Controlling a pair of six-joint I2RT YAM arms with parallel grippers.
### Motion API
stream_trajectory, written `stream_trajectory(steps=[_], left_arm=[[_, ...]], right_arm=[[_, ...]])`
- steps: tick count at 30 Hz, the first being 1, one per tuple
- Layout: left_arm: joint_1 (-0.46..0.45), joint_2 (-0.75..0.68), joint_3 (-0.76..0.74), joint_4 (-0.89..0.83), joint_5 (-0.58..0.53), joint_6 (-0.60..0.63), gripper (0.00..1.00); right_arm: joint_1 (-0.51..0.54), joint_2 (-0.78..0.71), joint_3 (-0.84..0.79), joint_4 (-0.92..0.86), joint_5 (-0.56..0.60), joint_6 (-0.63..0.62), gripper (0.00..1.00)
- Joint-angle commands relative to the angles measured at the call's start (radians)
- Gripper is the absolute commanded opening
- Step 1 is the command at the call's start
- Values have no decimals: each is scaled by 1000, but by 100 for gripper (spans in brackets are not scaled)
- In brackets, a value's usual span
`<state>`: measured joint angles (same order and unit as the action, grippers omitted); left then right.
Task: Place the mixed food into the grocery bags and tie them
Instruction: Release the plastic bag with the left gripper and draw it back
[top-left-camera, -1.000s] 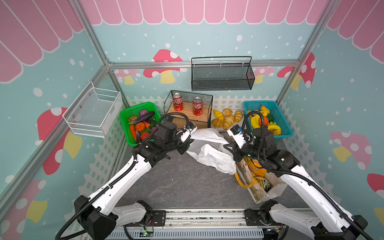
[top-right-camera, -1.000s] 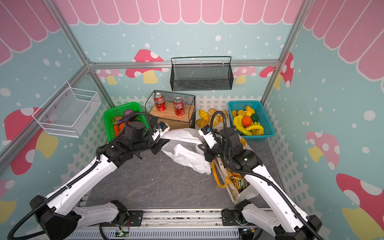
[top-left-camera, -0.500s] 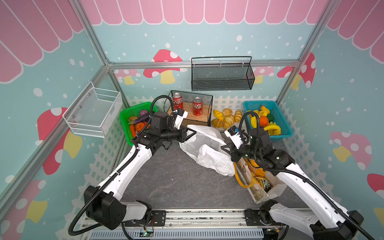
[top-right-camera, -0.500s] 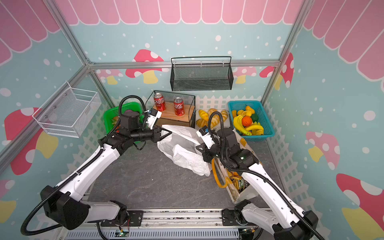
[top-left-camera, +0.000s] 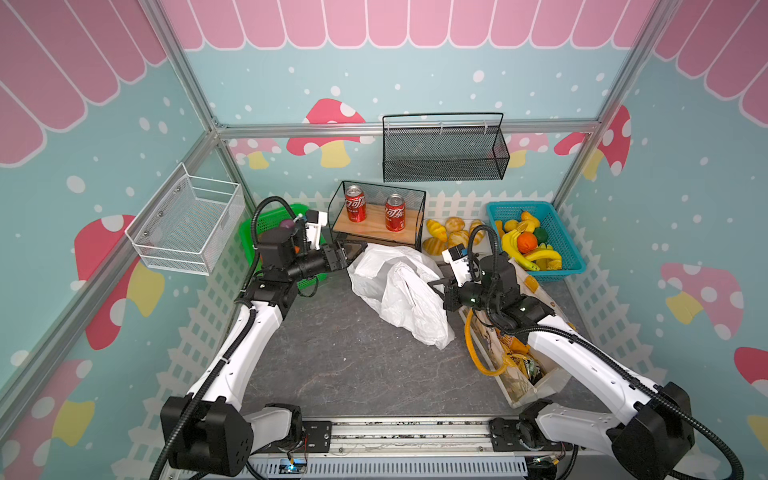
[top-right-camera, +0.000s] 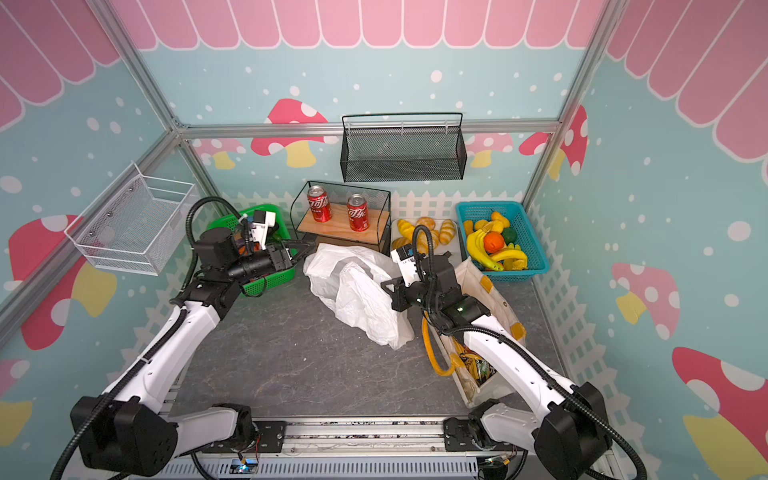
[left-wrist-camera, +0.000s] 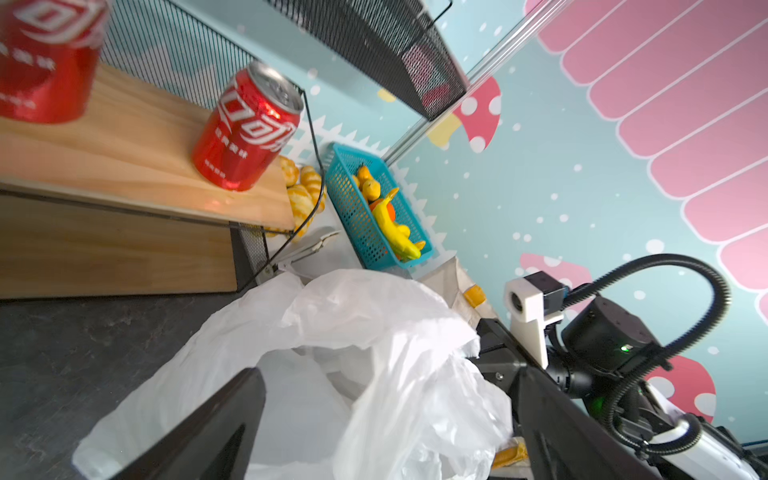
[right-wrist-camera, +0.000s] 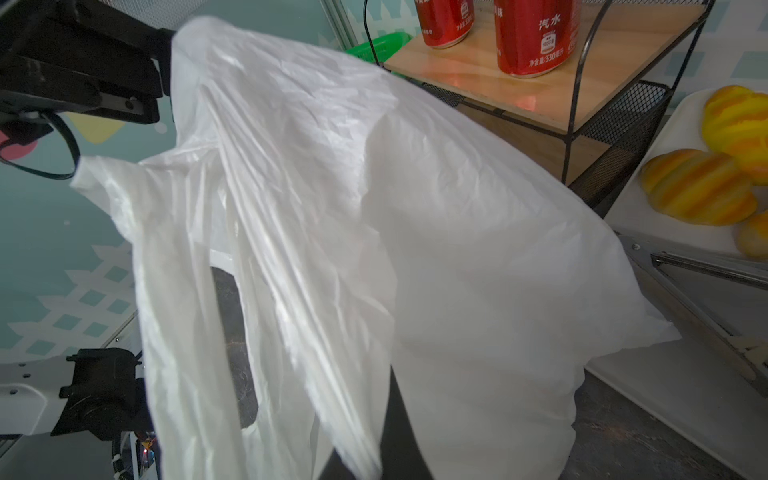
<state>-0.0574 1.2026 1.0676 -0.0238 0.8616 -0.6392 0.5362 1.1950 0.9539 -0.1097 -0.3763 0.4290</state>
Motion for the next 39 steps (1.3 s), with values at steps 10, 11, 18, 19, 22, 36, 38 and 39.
stream_trajectory(steps=[10,11,18,19,22,36,38,39], left_arm=[[184,81,135,-391,-698,212,92],[184,116,166,-421,-757,247,92],[193,425,362,-564,-989,392,92],[197,461,376,-572,-989,400,93],[221,559,416,-605,-979,411,93],[259,833,561,-713,-871,466,96],[260,861,572,-711,-894,464,96],[260,876,581,-711,-894,469,95]], right_arm=[[-10,-23,-55,131,9,-75,0],[-11,-26,-60,133,12,-90,0],[-13,-48,-84,129,32,-189,0],[-16,-51,-83,126,34,-202,0],[-24,-61,-86,121,41,-220,0],[-51,-54,-122,160,21,-214,0],[-51,-53,-122,160,19,-216,0],[-52,-51,-124,161,19,-215,0]])
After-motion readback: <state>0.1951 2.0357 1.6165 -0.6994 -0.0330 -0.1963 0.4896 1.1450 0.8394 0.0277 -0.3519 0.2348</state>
